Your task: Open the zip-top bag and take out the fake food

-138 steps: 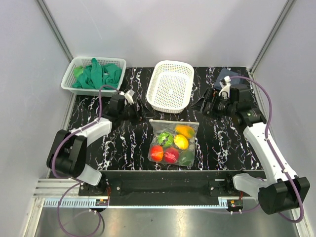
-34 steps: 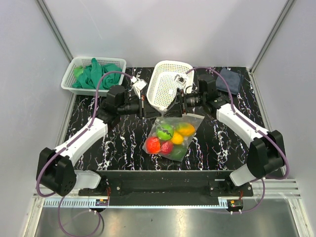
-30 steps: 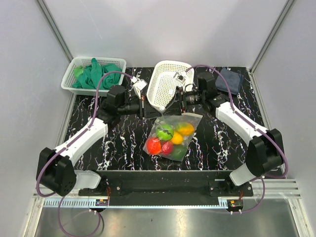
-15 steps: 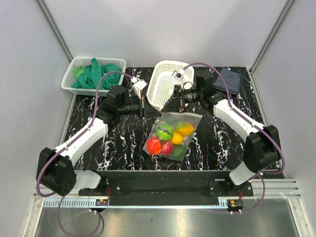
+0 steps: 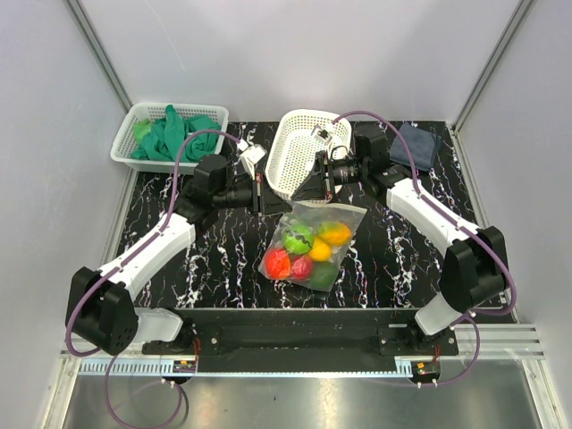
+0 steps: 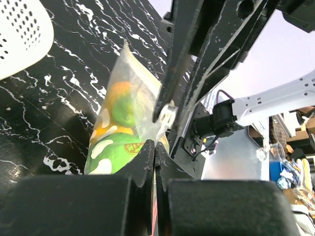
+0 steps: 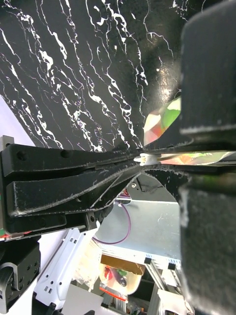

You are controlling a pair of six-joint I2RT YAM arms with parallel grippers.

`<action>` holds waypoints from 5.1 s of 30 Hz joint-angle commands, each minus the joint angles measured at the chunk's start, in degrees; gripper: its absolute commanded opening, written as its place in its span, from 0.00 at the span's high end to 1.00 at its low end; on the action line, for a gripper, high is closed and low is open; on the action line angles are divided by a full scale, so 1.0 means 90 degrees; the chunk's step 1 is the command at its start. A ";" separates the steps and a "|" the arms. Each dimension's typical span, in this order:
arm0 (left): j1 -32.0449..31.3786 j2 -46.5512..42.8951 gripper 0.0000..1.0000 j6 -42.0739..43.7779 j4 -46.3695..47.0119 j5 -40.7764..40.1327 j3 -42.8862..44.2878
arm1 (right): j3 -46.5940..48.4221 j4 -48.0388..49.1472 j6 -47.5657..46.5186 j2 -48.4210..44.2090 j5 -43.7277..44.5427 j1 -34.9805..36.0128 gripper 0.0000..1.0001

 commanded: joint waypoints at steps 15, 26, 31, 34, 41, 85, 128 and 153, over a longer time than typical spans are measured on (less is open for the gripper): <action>0.0999 -0.1282 1.00 -0.0058 0.0212 -0.1109 -0.0725 | -0.0917 0.0160 -0.0190 -0.0909 0.0770 -0.0215 1.00; 0.2426 -0.1450 1.00 0.0401 -0.0521 -0.0718 -0.0745 | -0.1825 0.0023 0.0132 -0.1895 0.1337 -0.0831 1.00; 0.2681 -0.1313 1.00 0.0509 -0.0570 -0.0688 -0.0745 | -0.2429 -0.0064 0.0600 -0.2480 0.1669 -0.0821 1.00; 0.2769 -0.1235 1.00 0.0558 -0.0551 -0.0631 -0.0745 | -0.2859 -0.0230 0.0757 -0.2890 0.1815 -0.0811 1.00; 0.2798 -0.1088 1.00 0.0655 -0.0317 -0.0299 -0.0774 | -0.3437 -0.0621 0.1070 -0.3526 0.1953 -0.0773 1.00; 0.2486 -0.1293 1.00 0.1144 -0.0023 0.1147 -0.0716 | 0.3887 -0.2925 -0.1058 0.2401 0.1484 0.0340 0.39; 0.2359 -0.1508 1.00 0.1007 -0.0803 0.0153 -0.0326 | 0.3292 -0.3659 -0.2135 0.2071 0.1735 0.1171 0.94; 0.0094 -0.2260 0.27 -0.2615 -0.1791 -0.4925 -0.0608 | 0.1886 -0.2809 0.2134 0.0526 0.5077 0.1581 1.00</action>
